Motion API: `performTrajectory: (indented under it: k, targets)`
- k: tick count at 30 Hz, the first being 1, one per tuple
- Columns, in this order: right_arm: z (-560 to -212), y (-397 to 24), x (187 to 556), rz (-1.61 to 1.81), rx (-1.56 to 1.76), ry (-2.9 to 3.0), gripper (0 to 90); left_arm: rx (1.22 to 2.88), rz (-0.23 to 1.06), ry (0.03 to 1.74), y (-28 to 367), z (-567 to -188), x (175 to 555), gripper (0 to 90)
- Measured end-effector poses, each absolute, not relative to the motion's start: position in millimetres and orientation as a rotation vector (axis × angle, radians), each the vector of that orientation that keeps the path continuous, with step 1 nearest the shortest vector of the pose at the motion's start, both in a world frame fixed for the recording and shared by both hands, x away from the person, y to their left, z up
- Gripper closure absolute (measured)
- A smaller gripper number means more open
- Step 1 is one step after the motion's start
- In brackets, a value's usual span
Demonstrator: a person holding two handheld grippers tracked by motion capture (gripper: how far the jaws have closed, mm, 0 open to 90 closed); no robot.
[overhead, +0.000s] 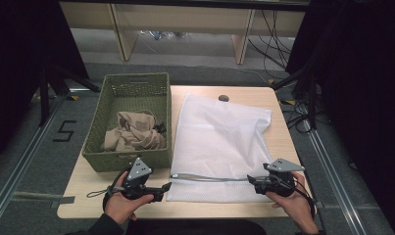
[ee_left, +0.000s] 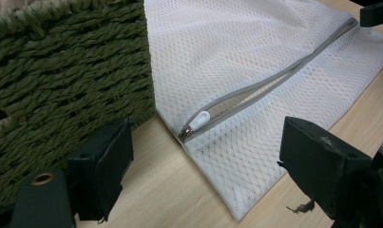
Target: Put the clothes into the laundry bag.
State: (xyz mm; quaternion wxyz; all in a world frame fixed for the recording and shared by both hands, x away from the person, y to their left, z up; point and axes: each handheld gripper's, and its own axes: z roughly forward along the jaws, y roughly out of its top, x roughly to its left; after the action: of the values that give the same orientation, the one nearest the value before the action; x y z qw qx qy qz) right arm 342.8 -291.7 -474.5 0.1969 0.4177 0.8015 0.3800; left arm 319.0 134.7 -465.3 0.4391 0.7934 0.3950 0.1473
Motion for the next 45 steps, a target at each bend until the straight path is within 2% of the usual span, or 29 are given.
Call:
performTrajectory:
  k: [17,25,27,33,35,38,45]
  targets:
    - [-474,-267,349,1.040,1.029,2.310,21.6,1.987,0.364,0.978,134,-465,319,19.4]
    - [-478,-228,364,0.926,0.818,2.443,28.0,1.959,0.359,0.977,133,-466,319,20.1]
    - [-483,-215,370,0.857,0.767,2.508,33.8,1.988,0.361,0.965,135,-465,320,20.3]
    - [-488,-206,377,0.797,0.730,2.568,38.4,1.987,0.351,0.962,134,-465,319,20.4]
    - [-490,-206,379,0.772,0.737,2.579,42.4,1.973,0.344,0.967,133,-465,319,20.4]
    - [-492,-206,381,0.761,0.735,2.587,39.3,1.972,0.355,0.967,133,-465,319,20.7]
    - [-495,-203,386,0.706,0.705,2.605,39.3,1.974,0.352,0.964,133,-465,319,20.9]
